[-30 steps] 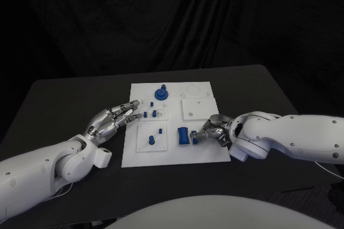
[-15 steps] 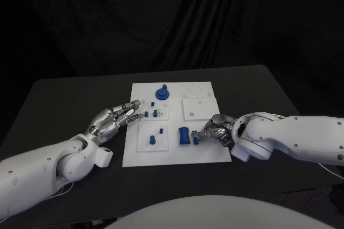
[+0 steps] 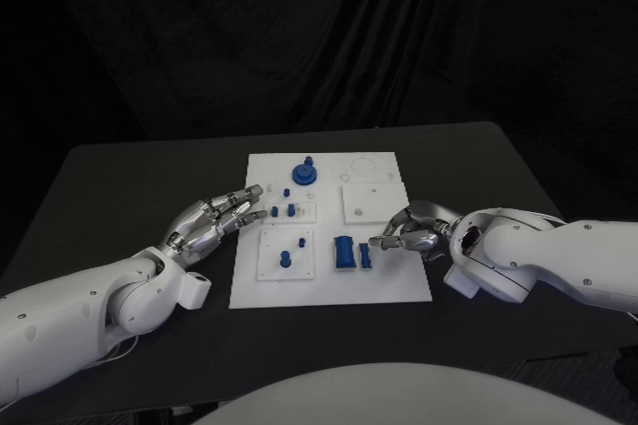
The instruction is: Assemble the parts on the task board
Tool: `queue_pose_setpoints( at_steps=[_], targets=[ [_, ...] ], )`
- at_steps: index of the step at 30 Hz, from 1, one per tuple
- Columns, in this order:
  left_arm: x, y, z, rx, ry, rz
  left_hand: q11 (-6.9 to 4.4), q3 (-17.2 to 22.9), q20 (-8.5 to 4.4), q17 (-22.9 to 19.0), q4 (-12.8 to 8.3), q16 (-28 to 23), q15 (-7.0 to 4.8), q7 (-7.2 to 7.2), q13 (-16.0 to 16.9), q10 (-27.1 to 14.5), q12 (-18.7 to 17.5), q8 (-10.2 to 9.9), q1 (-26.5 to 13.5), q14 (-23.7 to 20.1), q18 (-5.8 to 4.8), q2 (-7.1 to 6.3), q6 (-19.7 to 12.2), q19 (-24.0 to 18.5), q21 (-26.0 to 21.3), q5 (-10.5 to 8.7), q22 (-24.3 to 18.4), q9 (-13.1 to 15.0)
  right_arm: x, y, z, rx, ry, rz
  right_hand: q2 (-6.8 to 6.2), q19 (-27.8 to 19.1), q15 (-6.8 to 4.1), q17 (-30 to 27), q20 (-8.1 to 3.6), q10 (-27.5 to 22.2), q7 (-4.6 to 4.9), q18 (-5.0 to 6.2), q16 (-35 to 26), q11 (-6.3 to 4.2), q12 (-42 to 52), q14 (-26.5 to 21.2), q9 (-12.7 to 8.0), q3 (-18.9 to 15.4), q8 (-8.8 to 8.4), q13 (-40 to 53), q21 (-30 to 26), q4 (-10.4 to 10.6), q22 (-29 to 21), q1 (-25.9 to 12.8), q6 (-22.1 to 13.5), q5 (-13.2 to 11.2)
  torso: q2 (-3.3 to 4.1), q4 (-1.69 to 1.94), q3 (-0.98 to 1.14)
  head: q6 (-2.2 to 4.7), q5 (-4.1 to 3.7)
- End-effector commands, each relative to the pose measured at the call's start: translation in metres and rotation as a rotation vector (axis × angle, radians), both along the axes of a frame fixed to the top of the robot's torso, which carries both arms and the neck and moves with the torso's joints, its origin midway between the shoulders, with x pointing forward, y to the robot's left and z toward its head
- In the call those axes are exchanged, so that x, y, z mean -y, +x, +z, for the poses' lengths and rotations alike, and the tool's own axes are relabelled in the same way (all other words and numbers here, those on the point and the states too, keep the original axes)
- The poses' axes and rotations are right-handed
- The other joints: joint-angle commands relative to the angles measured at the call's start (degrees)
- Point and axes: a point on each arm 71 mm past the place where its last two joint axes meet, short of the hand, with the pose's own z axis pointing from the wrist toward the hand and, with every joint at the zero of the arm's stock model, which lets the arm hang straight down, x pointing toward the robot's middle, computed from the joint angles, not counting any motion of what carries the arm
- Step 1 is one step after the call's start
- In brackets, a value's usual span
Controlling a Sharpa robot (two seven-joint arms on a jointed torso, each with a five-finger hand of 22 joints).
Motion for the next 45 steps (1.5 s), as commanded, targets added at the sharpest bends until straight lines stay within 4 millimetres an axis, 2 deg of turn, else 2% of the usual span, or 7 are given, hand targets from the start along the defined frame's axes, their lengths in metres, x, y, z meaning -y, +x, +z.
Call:
queue_pose_setpoints(
  at_steps=[1, 11, 18, 23, 27, 37, 45],
  targets=[
    [0.001, -0.001, 0.004, 0.047, -0.044, 0.008, -0.13, -0.1, 0.28, 0.1, -0.4, 0.3, 0.07, -0.01, 0.0, 0.0, 0.4, 0.2, 0.0, 0.0, 0.56, -0.44, 0.3, 0.2, 0.3, 0.25, 0.0, 0.1, -0.001, 0.003, 0.011, 0.150, 0.000, 0.049, 0.16, -0.3, -0.46, 15.1, -0.47, 5.9, -0.10, 0.80, 0.2, -0.50, 0.1, 5.9, 0.5, 0.7, 0.64, 15.1, -0.7, -0.7, 10.5, 1.6, -0.7, -0.1, -0.06, 0.00, -0.04, 0.00, 0.01],
    [0.001, 0.000, 0.004, 0.052, -0.045, 0.012, -0.07, -0.1, 0.25, 0.1, -0.5, 0.3, 0.00, 0.00, 0.0, 0.0, 0.5, 0.3, 0.0, 0.0, 0.59, -0.51, 0.4, 0.2, 0.3, 0.29, 0.0, 0.1, 0.000, 0.006, 0.011, 0.237, -0.078, 0.149, -0.72, -1.9, -0.29, 12.7, -0.40, 5.9, 0.22, 1.41, -0.9, -0.26, 0.1, 5.3, 0.3, 2.9, 0.94, 15.1, -3.9, -3.8, 9.6, 8.0, -2.8, -0.1, -0.02, -0.07, -0.02, 0.00, 0.41],
    [0.001, -0.001, 0.007, 0.086, -0.049, 0.040, 0.50, -0.2, -1.02, -0.1, -0.2, -0.1, -2.25, 0.27, 0.1, 0.6, 1.4, 0.6, 0.0, -0.9, 1.36, -0.88, 1.9, -0.9, -0.2, 0.74, -1.4, 0.2, 0.001, 0.005, 0.018, 0.389, -0.002, 0.179, -1.04, -21.6, 2.78, -16.4, 2.62, -15.6, 2.90, 6.73, -20.0, 2.46, -16.0, -10.0, -7.5, 3.5, -5.24, 0.1, -39.9, 2.2, -1.6, 6.8, -4.2, 0.0, 0.00, -0.03, -0.01, 0.00, 0.67],
    [0.000, -0.005, 0.013, 0.166, -0.037, 0.073, -1.50, -1.8, -5.70, -0.5, 3.5, -1.2, -5.96, -1.23, 0.2, 1.2, 3.2, 0.6, -0.5, -3.2, 0.69, -2.04, 2.8, -3.9, -1.2, 0.09, -4.8, 0.1, 0.004, 0.002, 0.027, 0.498, 0.165, 0.180, -0.67, -40.9, 13.86, -47.1, 9.90, -49.5, 5.80, 4.29, -56.7, 12.91, -54.1, -40.6, -17.0, 3.1, -13.05, -32.2, -65.4, 7.1, -18.4, 3.1, -7.9, 1.0, 0.05, -0.01, 0.01, 0.00, 1.02],
    [-0.002, -0.009, 0.017, 0.211, -0.016, 0.087, -3.39, -2.8, -8.60, -0.9, 5.4, -2.2, -8.06, -2.44, 0.0, -0.2, 2.3, 0.1, 0.0, -5.0, -0.12, -2.80, 1.3, -6.4, -1.7, -0.66, -8.0, -0.2, 0.007, 0.000, 0.033, 0.556, 0.266, 0.169, -0.01, -45.7, 16.00, -55.1, 12.45, -57.4, 6.65, 4.17, -66.3, 14.04, -62.2, -49.0, -21.4, -0.3, -16.72, -41.1, -72.0, 6.9, -26.6, -0.7, -10.0, 9.2, 0.00, 0.00, -0.03, 0.00, 1.19],
    [-0.006, -0.016, 0.023, 0.241, 0.011, 0.115, -5.98, -6.3, -9.18, -1.3, 5.7, -2.9, -9.62, -6.33, -0.8, -5.0, -3.6, -1.8, -5.7, -6.0, 0.49, -0.84, -9.3, -10.2, -3.0, -0.93, -16.1, -1.3, 0.011, 0.002, 0.037, 0.574, 0.454, 0.114, 6.07, -80.8, 12.84, -72.8, 14.12, -81.8, -6.40, 2.58, -86.2, 5.14, -79.2, -79.9, -38.6, -13.7, -32.66, -66.3, -74.5, 7.1, -67.0, -9.8, -36.0, 0.0, -1.16, -0.17, 0.10, 0.00, 2.12],
    [-0.002, -0.016, 0.025, 0.256, 0.014, 0.124, -9.75, -7.2, -8.63, -1.3, 5.6, -2.9, -9.83, -9.31, -1.1, -6.2, -6.3, -1.9, -7.5, -6.0, 1.29, -0.33, -12.1, -10.4, -3.0, -0.92, -16.6, -1.5, 0.009, 0.010, 0.034, 0.565, 0.509, 0.108, 8.78, -82.8, 11.35, -74.6, 14.31, -83.2, -8.37, 4.57, -89.2, 2.99, -80.4, -83.3, -41.1, -20.4, -33.22, -71.8, -74.9, 7.0, -71.5, -9.4, -37.4, -3.4, -3.22, -0.61, 0.51, 0.00, 2.96]
  ],
)
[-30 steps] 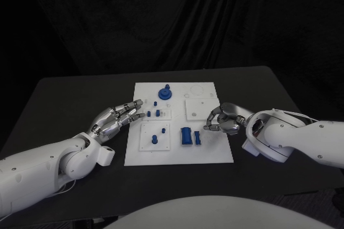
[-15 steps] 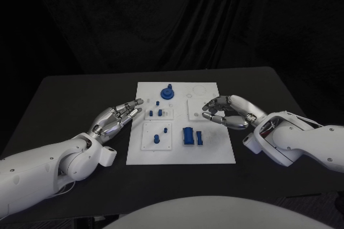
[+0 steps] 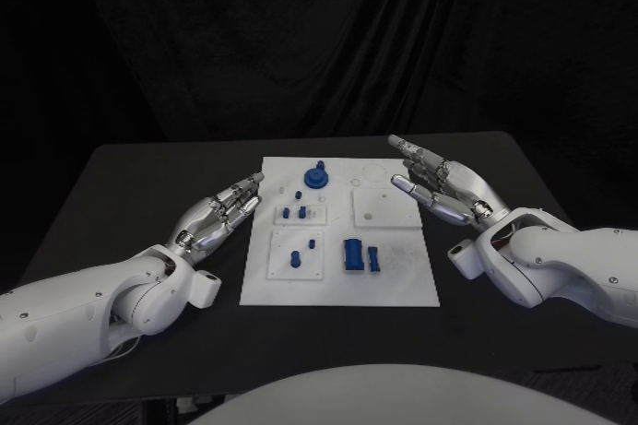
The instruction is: Assemble the parts on the task board
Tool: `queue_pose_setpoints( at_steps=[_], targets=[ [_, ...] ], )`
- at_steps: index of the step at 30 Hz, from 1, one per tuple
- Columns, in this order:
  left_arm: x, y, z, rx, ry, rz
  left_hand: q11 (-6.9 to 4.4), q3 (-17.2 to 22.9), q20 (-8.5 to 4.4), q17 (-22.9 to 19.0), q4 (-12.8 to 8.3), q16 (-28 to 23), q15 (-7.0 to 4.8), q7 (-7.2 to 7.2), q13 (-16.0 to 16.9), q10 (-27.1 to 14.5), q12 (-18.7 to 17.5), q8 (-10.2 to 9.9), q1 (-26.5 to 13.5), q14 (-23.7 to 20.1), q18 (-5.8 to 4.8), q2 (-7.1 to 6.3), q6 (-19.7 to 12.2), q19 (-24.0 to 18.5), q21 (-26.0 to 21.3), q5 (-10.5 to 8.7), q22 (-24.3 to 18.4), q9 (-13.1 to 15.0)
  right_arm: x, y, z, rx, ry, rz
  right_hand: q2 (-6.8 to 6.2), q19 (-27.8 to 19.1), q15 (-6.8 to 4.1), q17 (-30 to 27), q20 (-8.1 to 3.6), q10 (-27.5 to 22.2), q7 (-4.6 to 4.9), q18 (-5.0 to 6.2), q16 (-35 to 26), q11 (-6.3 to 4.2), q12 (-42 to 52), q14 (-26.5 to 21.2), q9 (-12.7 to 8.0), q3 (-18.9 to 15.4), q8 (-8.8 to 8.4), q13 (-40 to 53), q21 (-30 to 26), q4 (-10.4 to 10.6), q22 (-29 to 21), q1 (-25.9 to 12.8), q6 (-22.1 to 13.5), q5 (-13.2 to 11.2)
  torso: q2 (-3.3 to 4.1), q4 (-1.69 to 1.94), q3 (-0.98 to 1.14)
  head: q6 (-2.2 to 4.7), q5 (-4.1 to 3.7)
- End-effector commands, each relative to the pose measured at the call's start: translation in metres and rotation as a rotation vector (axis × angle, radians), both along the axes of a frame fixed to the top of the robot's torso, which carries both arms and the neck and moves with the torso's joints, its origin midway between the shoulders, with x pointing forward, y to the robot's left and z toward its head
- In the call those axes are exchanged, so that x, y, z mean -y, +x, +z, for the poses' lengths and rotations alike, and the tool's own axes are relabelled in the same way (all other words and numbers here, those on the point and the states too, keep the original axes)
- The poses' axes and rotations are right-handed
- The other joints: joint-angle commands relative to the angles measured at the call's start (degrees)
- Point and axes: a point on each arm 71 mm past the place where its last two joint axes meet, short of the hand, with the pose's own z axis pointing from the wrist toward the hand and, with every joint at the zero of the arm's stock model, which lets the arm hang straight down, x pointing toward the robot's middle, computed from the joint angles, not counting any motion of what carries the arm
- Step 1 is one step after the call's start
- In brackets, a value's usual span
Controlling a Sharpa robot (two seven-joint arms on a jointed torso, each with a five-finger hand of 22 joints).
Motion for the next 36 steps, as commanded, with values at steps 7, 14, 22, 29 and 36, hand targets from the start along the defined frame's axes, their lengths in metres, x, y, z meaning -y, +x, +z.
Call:
queue_pose_setpoints(
  at_steps=[7, 14, 22, 29, 36],
  targets=[
    [0.006, 0.002, 0.014, 0.183, -0.083, 0.008, -1.97, -0.3, 0.16, 0.0, 0.0, -0.2, -0.32, -1.03, -0.2, -0.6, -1.3, -0.3, -0.4, 0.1, 0.39, 0.44, -0.6, -0.4, -0.5, -0.17, -0.6, -0.1, 0.002, 0.005, 0.000, 0.005, 0.084, -0.006, 0.83, -0.7, -0.45, -0.4, -0.27, -0.3, -0.65, 1.78, -1.0, -1.02, -0.7, -1.2, -0.3, -1.5, -0.33, -1.5, -0.3, 0.1, -0.7, 0.9, -0.7, -0.4, -2.83, -0.66, 0.52, 0.01, 1.19],
    [0.011, 0.004, 0.013, 0.182, -0.087, -0.001, -2.19, -0.2, -0.51, 0.0, -0.1, -0.2, -0.56, -1.16, -0.2, -0.7, -1.4, -0.3, -0.3, 0.1, 0.33, 0.62, -0.7, -0.4, -0.5, -0.16, -0.8, -0.1, 0.002, 0.008, -0.003, -0.004, 0.089, -0.003, 1.25, -0.8, -0.09, -0.4, -0.29, -0.4, -0.60, 2.18, -1.0, -0.94, -0.8, -1.2, -0.4, -1.8, -0.36, -1.8, -0.3, 0.0, -0.8, 1.2, -1.0, 0.3, -4.05, -1.08, 1.03, 0.01, 2.01],
    [0.012, 0.008, 0.000, 0.021, 0.015, 0.018, 2.11, 4.7, -2.80, 0.0, -6.2, -0.2, -1.11, 1.37, -1.3, -2.2, -7.5, -2.1, -29.5, 0.1, -2.94, -3.63, -6.8, -0.9, -1.0, -12.17, -3.2, -2.0, 0.001, 0.012, -0.003, -0.007, 0.082, -0.022, -5.30, -1.8, -7.02, -0.4, -10.38, -0.9, 5.77, -6.31, -1.0, -2.14, -9.8, -1.2, -1.8, 8.9, -1.71, -3.6, -0.8, -10.6, -3.6, -35.1, -11.4, -7.2, -3.74, -0.99, 0.92, 0.47, 2.10],
    [0.019, 0.018, 0.012, 0.029, 0.019, 0.129, 2.11, 7.0, -7.08, 0.0, -8.8, -0.2, -1.11, 1.37, -1.3, -2.2, -7.5, -2.1, -42.5, 0.1, -4.56, -5.52, -9.5, -0.9, -1.0, -17.51, -3.2, -2.0, -0.011, 0.030, -0.003, -0.044, 0.166, -0.100, -10.01, -1.8, -7.02, -0.4, -16.39, -0.9, 5.77, -6.31, -1.0, -2.14, -9.8, -1.2, -1.8, 15.1, -1.71, -3.6, -0.8, -16.6, -3.6, -51.3, -11.4, -11.5, -3.93, -1.31, 1.07, 3.85, 2.72],
    [0.029, 0.033, 0.034, 0.016, 0.019, 0.335, 2.11, 8.5, -7.08, 0.0, -10.8, -0.2, -1.11, 1.37, -1.3, -2.2, -7.5, -2.1, -52.1, 0.1, -5.20, -6.90, -11.5, -0.9, -1.0, -21.41, -3.2, -2.0, -0.036, 0.060, -0.005, -0.139, 0.332, -0.244, -10.01, -1.8, -7.02, -0.4, -16.39, -0.9, 5.77, -6.31, -1.0, -2.14, -9.8, -1.2, -1.8, 15.1, -1.71, -3.6, -0.8, -16.6, -3.6, -56.9, -11.4, -11.5, -4.29, -1.90, 1.34, 10.05, 3.86]
  ],
)
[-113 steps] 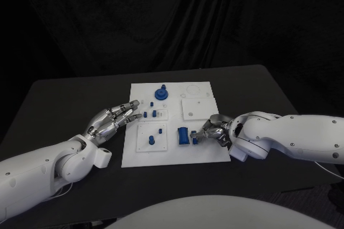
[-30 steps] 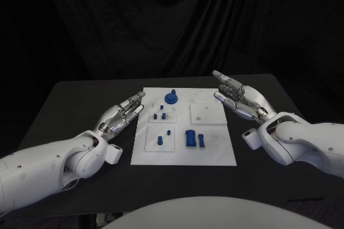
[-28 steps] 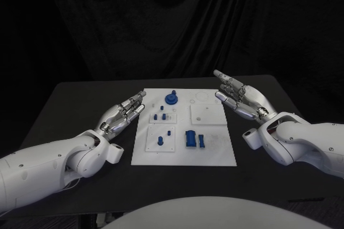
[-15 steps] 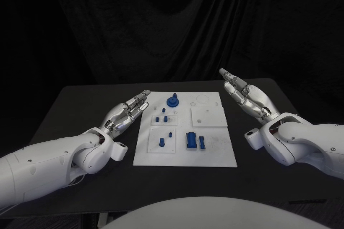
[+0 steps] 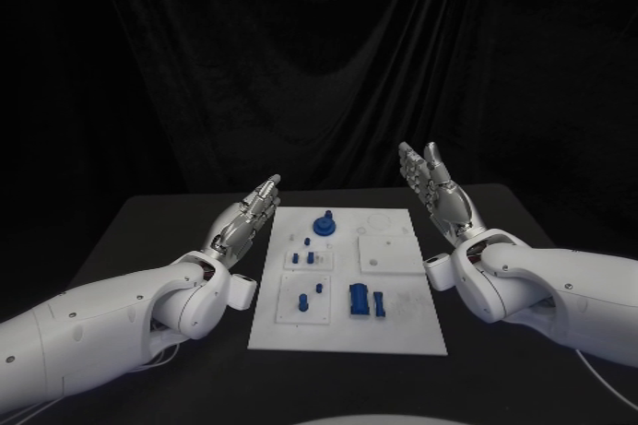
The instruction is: Assemble the parts on the task board
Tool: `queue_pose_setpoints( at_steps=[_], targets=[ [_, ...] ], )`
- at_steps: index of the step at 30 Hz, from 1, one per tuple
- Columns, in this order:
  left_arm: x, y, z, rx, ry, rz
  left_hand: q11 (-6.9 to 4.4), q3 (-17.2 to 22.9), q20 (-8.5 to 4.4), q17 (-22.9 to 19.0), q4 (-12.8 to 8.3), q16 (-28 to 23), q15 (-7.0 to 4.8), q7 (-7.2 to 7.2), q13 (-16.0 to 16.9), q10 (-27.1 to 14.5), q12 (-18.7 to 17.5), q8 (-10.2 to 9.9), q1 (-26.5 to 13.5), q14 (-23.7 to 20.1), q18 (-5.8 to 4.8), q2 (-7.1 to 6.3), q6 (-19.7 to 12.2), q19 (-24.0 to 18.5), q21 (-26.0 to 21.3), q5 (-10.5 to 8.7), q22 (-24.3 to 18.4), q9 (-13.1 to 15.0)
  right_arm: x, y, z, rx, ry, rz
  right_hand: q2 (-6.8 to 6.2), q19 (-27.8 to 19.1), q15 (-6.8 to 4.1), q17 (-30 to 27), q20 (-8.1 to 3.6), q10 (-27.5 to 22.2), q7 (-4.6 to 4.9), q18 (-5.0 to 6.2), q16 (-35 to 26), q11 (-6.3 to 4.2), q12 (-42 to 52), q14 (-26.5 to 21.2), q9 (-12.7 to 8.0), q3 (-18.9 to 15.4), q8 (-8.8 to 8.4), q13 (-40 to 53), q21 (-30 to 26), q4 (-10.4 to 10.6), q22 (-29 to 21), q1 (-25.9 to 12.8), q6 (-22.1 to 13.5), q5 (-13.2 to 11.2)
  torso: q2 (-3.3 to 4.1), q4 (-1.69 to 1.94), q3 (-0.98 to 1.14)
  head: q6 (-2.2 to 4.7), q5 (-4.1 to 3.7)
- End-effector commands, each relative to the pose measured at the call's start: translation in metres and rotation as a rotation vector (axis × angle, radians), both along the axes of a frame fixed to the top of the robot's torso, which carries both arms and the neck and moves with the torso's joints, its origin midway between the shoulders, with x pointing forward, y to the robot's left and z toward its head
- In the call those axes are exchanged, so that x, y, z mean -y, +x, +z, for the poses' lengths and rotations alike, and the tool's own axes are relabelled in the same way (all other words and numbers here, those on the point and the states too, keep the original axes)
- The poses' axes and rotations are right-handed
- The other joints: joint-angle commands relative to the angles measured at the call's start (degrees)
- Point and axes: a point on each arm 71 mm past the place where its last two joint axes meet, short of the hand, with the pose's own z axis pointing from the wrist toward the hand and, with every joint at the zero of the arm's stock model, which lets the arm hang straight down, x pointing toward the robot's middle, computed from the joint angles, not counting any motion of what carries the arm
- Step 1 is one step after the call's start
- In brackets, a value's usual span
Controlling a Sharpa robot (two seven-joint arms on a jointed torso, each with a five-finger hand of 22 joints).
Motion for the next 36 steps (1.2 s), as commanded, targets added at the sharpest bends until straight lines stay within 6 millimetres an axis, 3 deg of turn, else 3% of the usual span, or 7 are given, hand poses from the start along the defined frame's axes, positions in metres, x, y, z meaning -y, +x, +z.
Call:
queue_pose_setpoints(
  at_steps=[1, 2, 3, 12, 24, 25, 36],
  targets=[
    [-0.003, 0.007, 0.004, -0.056, 0.030, 0.212, 0.59, 1.9, -1.02, -0.1, -2.7, -0.2, -0.50, 0.11, -0.1, 0.0, -0.8, -0.4, -12.3, -0.1, -2.04, -5.74, -2.5, 0.0, -0.4, -5.03, -0.2, -0.2, 0.001, 0.011, -0.010, -0.137, 0.111, -0.159, -0.08, 0.0, -0.30, -0.1, -0.29, 0.0, -0.05, -0.40, -0.2, -0.20, -0.2, 0.0, -0.1, 0.1, -0.20, -0.1, -0.2, 0.0, -0.1, -0.5, -0.3, -0.2, -0.30, -0.48, 0.22, 3.51, 0.66],
    [-0.002, 0.009, 0.007, -0.061, 0.028, 0.239, 0.59, 6.0, -1.02, -0.1, -2.8, -0.2, -0.50, 0.11, -0.1, 0.0, -0.8, -0.4, -13.2, -0.1, -2.52, -5.74, -2.7, 0.0, -0.4, -5.39, -0.2, -0.2, -0.003, 0.014, -0.010, -0.153, 0.132, -0.175, -0.08, 0.0, -0.30, -0.1, -0.29, 0.0, -0.05, -0.40, -0.2, -0.20, -0.2, 0.0, -0.1, 0.1, -0.20, -0.1, -0.2, 0.0, -0.1, -0.5, -0.3, -0.2, -0.34, -0.54, 0.25, 4.23, 0.80],
    [-0.001, 0.010, 0.009, -0.067, 0.027, 0.264, 0.59, 6.0, -1.02, -0.1, -3.0, -0.2, -0.50, 0.11, -0.1, 0.0, -0.8, -0.4, -14.2, -0.1, -6.56, -5.74, -2.8, 0.0, -0.4, -5.79, -0.2, -0.2, -0.006, 0.017, -0.011, -0.167, 0.152, -0.189, -0.08, 0.0, -0.30, -0.1, -0.29, 0.0, -0.05, -0.40, -0.2, -0.20, -0.2, 0.0, -0.1, 0.1, -0.20, -0.1, -0.2, 0.0, -0.1, -0.5, -0.3, -0.2, -0.38, -0.61, 0.28, 4.89, 0.92],
    [0.005, 0.016, 0.025, -0.110, 0.014, 0.412, 0.59, 6.0, -1.02, -0.1, -8.5, -0.2, -0.50, 0.11, -0.1, 0.0, -0.8, -0.4, -22.3, -0.1, -6.56, -5.74, -8.1, 0.0, -0.4, -9.14, -0.2, -0.2, -0.023, 0.030, -0.015, -0.254, 0.258, -0.265, -0.08, 0.0, -0.30, -0.1, -0.29, 0.0, -0.05, -0.40, -0.2, -0.20, -0.2, 0.0, -0.1, 0.1, -0.20, -0.1, -0.2, 0.0, -0.1, -0.5, -0.3, -0.2, -0.57, -0.93, 0.43, 8.30, 1.54],
    [0.005, 0.017, 0.026, -0.114, 0.013, 0.421, 0.59, 6.0, -1.02, -0.1, -8.5, -0.2, -0.50, 0.11, -0.1, 0.0, -0.8, -0.4, -28.7, -0.1, -6.56, -5.74, -8.1, 0.0, -0.4, -11.75, -0.2, -0.2, -0.023, 0.030, -0.015, -0.256, 0.260, -0.266, -0.08, 0.0, -0.30, -0.1, -0.29, 0.0, -0.05, -0.40, -0.2, -0.20, -0.2, 0.0, -0.1, 0.1, -0.20, -0.1, -0.2, 0.0, -0.1, -0.5, -0.3, -0.2, -0.58, -0.93, 0.43, 8.33, 1.55],
    [0.005, 0.017, 0.026, -0.114, 0.013, 0.421, 0.59, 6.0, -1.02, -0.1, -8.5, -0.2, -0.50, 0.11, -0.1, 0.0, -0.8, -0.4, -29.2, -0.1, -6.56, -5.74, -8.1, 0.0, -0.4, -15.89, -0.2, -0.2, -0.023, 0.030, -0.015, -0.256, 0.260, -0.266, -0.08, 0.0, -0.30, -0.1, -0.29, 0.0, -0.05, -0.40, -0.2, -0.20, -0.2, 0.0, -0.1, 0.1, -0.20, -0.1, -0.2, 0.0, -0.1, -0.5, -0.3, -0.2, -0.58, -0.93, 0.43, 8.33, 1.55],
    [0.005, 0.017, 0.026, -0.114, 0.013, 0.421, 0.59, 6.0, -1.02, -0.1, -8.5, -0.2, -0.50, 0.11, -0.1, 0.0, -0.8, -0.4, -32.5, -0.1, -6.56, -5.74, -8.1, 0.0, -0.4, -15.89, -0.2, -0.2, -0.023, 0.030, -0.015, -0.256, 0.260, -0.266, -0.08, 0.0, -0.30, -0.1, -0.29, 0.0, -0.05, -0.40, -0.2, -0.20, -0.2, 0.0, -0.1, 0.1, -0.20, -0.1, -0.2, 0.0, -0.1, -0.5, -0.3, -0.2, -0.58, -0.93, 0.43, 8.33, 1.55]
  ],
)
